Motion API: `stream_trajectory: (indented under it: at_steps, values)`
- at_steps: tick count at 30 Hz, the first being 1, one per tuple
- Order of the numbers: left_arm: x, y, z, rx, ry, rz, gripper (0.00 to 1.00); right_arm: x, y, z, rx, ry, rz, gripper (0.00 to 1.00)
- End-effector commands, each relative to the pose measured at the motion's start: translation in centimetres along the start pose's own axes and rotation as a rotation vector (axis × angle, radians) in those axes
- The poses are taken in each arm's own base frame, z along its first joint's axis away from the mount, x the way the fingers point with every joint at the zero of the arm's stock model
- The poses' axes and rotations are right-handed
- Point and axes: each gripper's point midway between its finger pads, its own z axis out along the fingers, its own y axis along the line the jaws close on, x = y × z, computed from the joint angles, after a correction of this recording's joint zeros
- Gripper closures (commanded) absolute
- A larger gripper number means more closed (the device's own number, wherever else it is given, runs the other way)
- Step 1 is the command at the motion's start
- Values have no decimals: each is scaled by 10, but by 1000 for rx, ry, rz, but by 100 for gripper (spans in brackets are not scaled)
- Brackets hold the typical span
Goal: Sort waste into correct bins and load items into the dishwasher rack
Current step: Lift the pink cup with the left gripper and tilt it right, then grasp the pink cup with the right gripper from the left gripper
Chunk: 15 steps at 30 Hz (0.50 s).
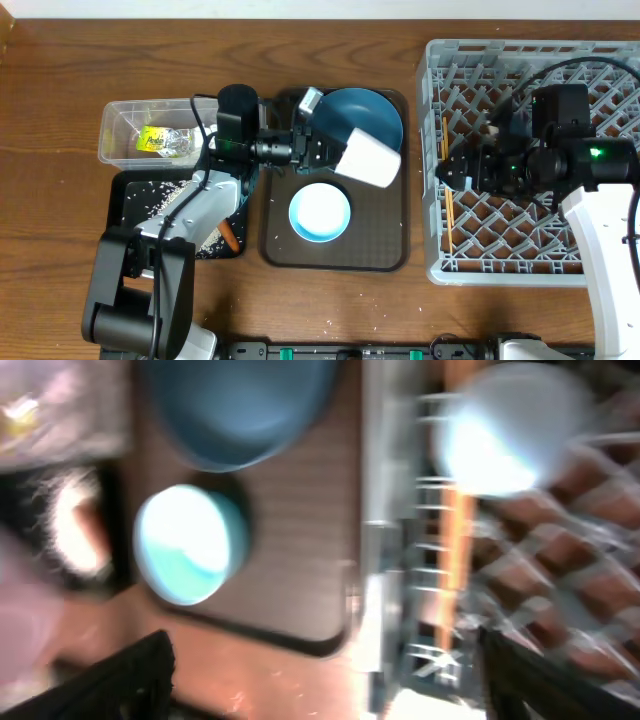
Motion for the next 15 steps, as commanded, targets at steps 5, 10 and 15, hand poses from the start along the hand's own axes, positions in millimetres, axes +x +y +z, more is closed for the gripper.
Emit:
stream_trajectory:
  at_steps: [5,10,15]
  values:
    - [-15,-1,-1,-33,-69,-21,94,16,82,-24,-507,6,-319,2]
    - [-9,-3,8,-25,-44,-76,94,19,86,-23,-515,10,-360,1]
    - [2,-8,26,-17,-2,-64,94,28,101,-18,-538,35,-418,1]
